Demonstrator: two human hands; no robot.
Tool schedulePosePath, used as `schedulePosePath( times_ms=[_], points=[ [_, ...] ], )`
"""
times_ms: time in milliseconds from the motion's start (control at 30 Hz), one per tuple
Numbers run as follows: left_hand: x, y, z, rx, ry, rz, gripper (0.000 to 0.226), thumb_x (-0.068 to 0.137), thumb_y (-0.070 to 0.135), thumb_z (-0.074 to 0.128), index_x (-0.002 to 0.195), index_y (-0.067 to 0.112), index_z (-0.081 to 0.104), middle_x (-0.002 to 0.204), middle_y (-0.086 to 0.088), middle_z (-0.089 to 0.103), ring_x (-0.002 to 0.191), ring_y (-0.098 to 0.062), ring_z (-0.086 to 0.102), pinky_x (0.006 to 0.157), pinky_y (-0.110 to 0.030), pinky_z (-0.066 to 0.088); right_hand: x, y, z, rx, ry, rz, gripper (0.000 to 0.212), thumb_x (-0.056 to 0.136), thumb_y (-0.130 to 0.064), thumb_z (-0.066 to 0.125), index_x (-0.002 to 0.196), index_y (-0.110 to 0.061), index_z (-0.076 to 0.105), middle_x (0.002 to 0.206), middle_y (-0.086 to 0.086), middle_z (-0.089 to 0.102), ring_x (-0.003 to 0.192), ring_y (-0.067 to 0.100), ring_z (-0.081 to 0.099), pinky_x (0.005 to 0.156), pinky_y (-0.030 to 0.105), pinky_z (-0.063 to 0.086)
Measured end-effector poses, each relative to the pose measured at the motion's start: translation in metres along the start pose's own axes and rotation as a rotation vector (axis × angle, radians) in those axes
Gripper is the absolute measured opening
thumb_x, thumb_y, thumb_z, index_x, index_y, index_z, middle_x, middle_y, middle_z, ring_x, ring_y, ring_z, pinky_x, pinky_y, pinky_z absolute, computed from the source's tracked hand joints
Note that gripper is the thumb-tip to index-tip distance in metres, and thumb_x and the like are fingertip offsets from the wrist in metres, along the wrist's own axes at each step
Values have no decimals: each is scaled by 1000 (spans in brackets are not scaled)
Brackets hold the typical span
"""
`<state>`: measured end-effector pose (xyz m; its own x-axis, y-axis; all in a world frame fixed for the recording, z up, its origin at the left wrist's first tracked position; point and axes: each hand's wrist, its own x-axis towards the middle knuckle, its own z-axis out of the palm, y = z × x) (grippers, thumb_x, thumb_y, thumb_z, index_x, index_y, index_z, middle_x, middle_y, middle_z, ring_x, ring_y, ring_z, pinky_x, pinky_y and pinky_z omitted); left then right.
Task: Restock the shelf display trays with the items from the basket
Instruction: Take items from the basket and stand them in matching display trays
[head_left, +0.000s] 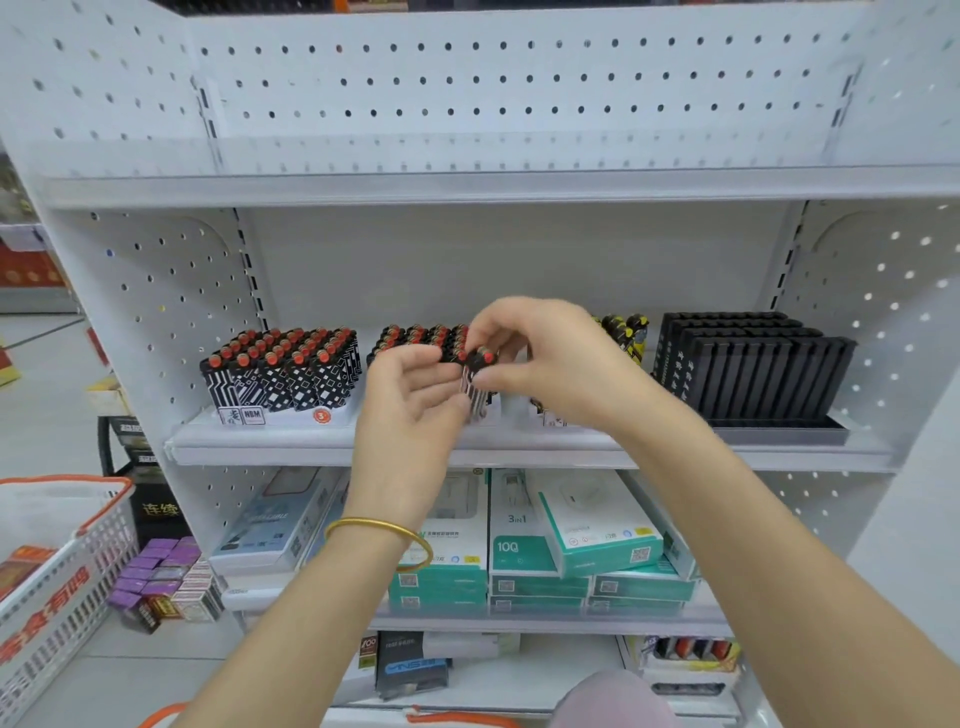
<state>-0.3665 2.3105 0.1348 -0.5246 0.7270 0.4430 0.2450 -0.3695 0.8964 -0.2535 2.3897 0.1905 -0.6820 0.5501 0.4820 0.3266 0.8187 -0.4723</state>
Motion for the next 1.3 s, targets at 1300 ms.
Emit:
schedulePosePath(
  times_ms=[1300],
  points=[
    [-7,-56,-114,1020,199,449,38,75,5,43,106,8,65,118,-16,55,110,-31,42,91,-42,38,36,-60,81,-240,53,-114,27,90,-14,56,116,-16,62,111,6,63,105,27,55,91,37,43]
  ],
)
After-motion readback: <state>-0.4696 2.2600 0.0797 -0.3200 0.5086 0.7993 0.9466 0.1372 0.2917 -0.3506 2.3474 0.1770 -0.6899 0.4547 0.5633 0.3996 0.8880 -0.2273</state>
